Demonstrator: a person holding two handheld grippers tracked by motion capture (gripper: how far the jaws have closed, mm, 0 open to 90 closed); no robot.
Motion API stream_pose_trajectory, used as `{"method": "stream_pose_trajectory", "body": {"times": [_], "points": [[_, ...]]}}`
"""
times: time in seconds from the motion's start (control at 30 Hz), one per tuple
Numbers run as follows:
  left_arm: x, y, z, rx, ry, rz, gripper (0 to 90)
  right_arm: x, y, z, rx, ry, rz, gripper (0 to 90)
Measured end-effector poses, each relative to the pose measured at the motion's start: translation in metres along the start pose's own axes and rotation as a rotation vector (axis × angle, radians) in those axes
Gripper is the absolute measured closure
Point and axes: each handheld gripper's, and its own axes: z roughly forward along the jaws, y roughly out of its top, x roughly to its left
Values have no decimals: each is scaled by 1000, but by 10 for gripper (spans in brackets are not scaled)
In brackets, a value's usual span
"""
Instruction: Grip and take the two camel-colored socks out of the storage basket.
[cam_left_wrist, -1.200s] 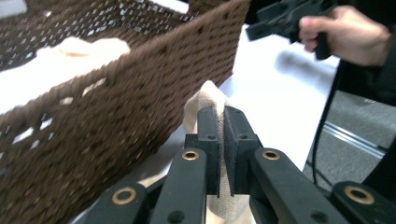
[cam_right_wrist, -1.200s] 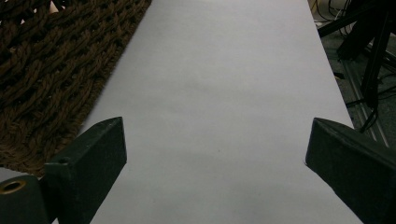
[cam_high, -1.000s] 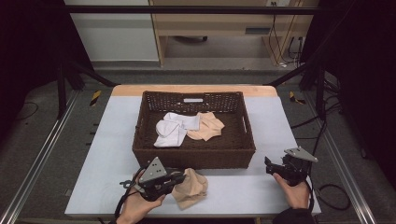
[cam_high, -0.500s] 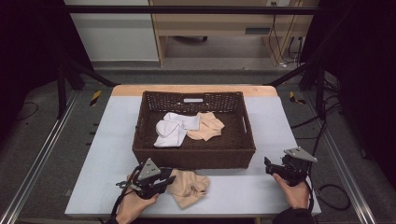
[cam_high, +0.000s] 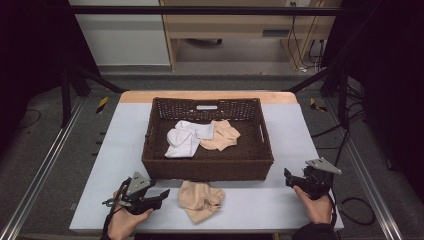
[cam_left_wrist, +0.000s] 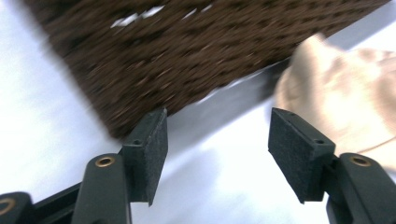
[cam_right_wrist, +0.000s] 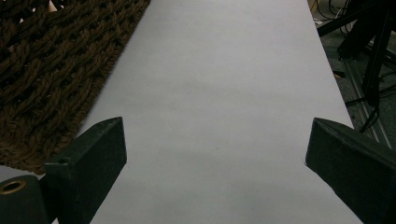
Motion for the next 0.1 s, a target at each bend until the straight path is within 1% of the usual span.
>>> {"method": "stream_pose_trajectory", "body": {"times": [0.1], "points": [[8, -6, -3, 12, 24, -25, 363, -1, 0, 0, -1, -2, 4, 54]]}}
